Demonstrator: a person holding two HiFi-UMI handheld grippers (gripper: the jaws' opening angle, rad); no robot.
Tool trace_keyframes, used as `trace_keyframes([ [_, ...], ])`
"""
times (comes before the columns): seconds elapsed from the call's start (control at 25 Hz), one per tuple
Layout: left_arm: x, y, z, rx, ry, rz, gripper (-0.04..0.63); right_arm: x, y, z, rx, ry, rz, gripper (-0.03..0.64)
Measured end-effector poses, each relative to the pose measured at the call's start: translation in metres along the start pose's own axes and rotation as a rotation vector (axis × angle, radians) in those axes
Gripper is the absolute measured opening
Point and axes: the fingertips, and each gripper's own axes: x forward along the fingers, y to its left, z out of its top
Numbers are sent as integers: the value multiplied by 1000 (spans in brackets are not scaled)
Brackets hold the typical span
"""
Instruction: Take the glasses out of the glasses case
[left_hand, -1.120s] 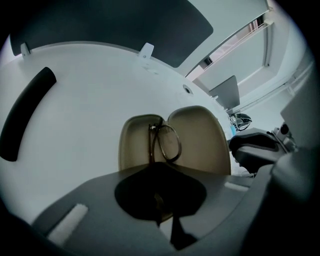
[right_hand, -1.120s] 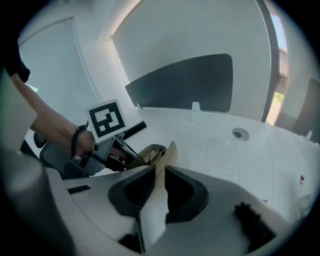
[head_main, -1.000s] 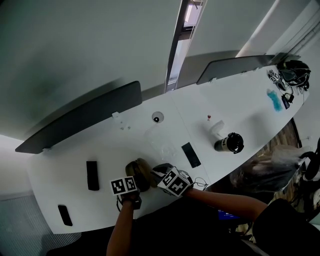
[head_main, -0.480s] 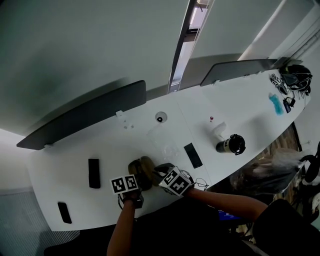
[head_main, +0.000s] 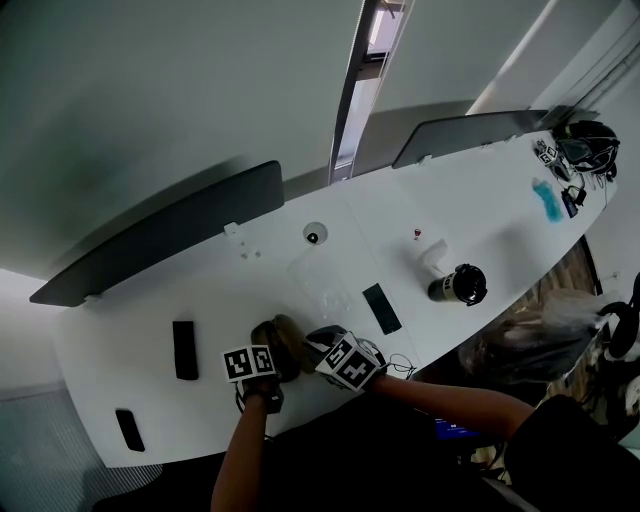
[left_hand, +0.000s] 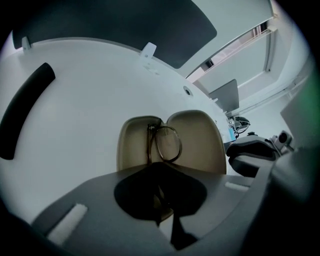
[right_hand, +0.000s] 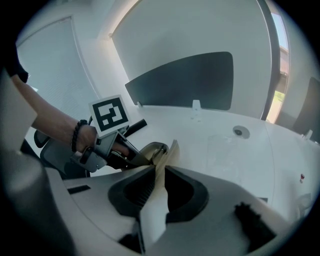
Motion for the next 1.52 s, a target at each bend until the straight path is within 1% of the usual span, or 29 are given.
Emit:
trace_keyframes([
  [0.16, 1, 1, -2, 77, 24, 42, 8, 3, 2, 3, -14, -3, 6, 63],
  [0.28, 2, 0, -1, 116, 9, 63, 6, 4, 6, 7, -8, -9, 16, 63],
  [0.4, 2, 1, 1, 136, -1, 65, 5, 6, 9, 8, -19, -9, 21, 63],
  [0.52, 3, -1, 1, 157, 31, 39, 2, 7, 9, 5, -40, -2, 21, 63],
  [0.6, 1, -1, 1, 146, 29, 7, 0, 6, 10, 4, -39, -2, 20, 63],
  [0.76, -7, 0, 1, 68, -23, -52, 2, 5, 11, 4, -34, 1, 24, 63],
  [0.92, -14, 2, -1, 20, -58, -85, 2, 6, 10, 1, -48, 12, 21, 63],
  [1.04, -17, 3, -2, 6, -69, -98, 3, 7, 9, -1, -48, 20, 19, 63],
  [1.32, -15, -4, 1, -6, -67, -126, 6, 8, 9, 1, -40, 20, 18, 63],
  [1.4, -15, -6, 2, -20, -66, -135, 6, 8, 9, 1, -47, 21, 17, 63],
  [1.52, -18, -14, 5, -53, -75, -170, 8, 8, 7, 1, -46, 19, 14, 63],
])
